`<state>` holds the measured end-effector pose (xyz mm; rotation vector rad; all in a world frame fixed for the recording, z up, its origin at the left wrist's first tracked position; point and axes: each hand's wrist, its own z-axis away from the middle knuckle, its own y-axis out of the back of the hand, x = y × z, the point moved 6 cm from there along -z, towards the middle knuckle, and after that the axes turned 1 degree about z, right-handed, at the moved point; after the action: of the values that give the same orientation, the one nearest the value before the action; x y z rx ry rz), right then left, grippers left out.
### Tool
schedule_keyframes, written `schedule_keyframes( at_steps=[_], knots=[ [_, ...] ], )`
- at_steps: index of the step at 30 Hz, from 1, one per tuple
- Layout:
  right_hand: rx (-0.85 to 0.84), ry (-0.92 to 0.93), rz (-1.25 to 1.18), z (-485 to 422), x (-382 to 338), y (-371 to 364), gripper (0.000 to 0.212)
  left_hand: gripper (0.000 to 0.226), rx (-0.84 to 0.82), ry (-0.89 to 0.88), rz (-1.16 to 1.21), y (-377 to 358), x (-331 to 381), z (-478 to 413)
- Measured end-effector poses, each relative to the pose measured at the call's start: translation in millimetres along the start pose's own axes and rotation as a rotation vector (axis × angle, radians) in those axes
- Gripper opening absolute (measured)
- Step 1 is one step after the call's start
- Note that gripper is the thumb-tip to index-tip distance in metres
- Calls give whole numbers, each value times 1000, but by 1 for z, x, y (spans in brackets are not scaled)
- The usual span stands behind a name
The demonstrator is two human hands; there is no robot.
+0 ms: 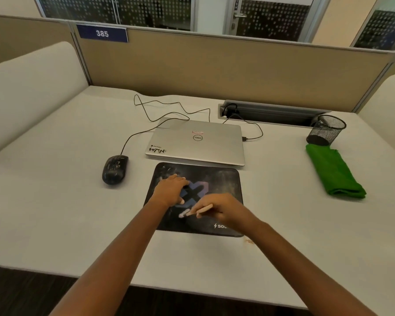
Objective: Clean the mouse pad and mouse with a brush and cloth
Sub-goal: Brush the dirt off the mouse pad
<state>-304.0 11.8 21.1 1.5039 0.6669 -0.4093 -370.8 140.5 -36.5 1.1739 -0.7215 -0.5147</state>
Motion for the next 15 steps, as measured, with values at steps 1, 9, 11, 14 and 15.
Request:
schedule_keyframes(
  at_steps=[1,9,11,14,15],
  knots=[
    [-22,19,15,1,-2,-8,22,58,0,-12,-1,0,-1,-1],
    [-64,-89,129,63,26,11,20,55,3,-46,35,-3,-4,-3],
    [68,-194,66,67,32,26,18,54,4,-51,35,-3,-4,-3],
    [456,-315,-179,68,27,32,17,53,7,-62,22,-5,-4,-5],
    [573,-358,-302,67,25,27,16,53,7,-65,17,-5,-4,-5]
  ],
)
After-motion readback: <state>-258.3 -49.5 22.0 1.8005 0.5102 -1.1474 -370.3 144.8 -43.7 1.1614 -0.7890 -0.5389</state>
